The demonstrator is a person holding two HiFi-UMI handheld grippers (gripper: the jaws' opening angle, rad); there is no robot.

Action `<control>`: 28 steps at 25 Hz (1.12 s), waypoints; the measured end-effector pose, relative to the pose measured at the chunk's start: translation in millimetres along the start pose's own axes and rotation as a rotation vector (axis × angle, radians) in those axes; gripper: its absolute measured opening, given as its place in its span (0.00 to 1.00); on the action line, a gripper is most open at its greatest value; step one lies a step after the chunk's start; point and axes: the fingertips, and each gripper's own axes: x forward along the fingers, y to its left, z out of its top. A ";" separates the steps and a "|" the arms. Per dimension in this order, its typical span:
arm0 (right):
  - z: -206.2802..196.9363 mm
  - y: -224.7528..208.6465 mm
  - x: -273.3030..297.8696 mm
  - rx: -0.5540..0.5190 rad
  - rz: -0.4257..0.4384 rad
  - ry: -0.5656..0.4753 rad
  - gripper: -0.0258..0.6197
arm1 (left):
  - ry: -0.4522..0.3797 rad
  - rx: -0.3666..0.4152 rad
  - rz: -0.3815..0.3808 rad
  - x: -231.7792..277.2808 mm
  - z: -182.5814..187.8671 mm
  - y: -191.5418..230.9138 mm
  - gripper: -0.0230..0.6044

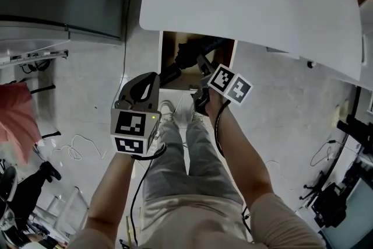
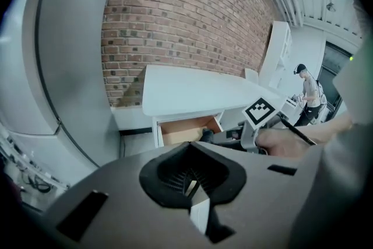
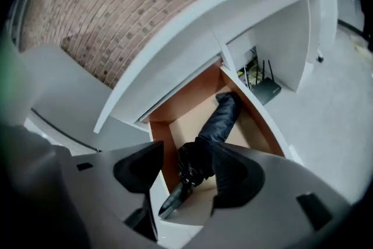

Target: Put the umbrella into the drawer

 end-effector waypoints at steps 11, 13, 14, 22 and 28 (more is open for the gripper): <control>84.7 102.2 -136.7 -0.568 0.030 -0.243 0.19 | -0.146 0.108 0.028 -69.8 108.5 -28.8 0.05; 95.2 122.3 -165.6 -0.612 0.053 -0.286 0.16 | -0.176 0.115 0.037 -88.6 126.8 -32.6 0.05; 100.1 132.9 -180.0 -0.633 0.066 -0.308 0.15 | -0.191 0.117 0.041 -98.7 135.3 -34.2 0.05; 140.8 211.2 -300.1 -0.740 0.187 -0.484 0.09 | -0.303 0.210 0.090 -178.2 194.7 -58.4 0.05; 155.2 265.7 -389.3 -0.857 0.268 -0.618 0.08 | -0.405 0.262 0.129 -233.1 227.2 -81.3 0.05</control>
